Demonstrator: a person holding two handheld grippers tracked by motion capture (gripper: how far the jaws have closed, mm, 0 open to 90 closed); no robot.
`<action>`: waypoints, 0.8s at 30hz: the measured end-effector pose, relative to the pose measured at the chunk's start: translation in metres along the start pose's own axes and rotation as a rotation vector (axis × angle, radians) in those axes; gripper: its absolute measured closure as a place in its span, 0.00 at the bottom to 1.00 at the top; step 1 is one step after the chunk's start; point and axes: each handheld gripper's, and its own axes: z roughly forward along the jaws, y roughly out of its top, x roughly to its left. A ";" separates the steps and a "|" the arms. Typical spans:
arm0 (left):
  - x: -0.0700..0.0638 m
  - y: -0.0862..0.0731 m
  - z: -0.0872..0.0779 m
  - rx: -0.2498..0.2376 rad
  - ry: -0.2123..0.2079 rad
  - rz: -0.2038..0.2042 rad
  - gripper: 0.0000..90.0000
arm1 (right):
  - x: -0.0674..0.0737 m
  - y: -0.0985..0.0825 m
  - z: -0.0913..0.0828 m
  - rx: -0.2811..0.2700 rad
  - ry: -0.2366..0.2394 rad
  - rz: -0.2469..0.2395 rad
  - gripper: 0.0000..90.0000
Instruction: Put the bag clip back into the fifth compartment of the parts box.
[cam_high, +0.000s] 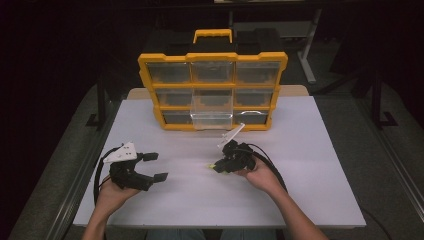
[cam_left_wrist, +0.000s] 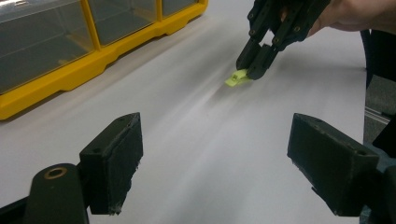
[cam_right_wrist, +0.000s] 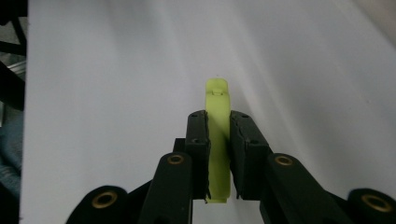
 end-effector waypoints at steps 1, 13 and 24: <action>0.000 0.000 0.000 0.001 0.000 0.001 0.20 | 0.000 0.001 -0.002 -0.006 0.010 -0.003 0.86; 0.001 0.000 -0.001 -0.005 0.002 0.003 0.20 | 0.000 0.011 -0.027 -0.040 0.075 -0.031 0.86; 0.001 0.000 -0.001 -0.012 0.003 -0.001 0.20 | 0.001 0.023 -0.053 -0.082 0.121 -0.041 0.86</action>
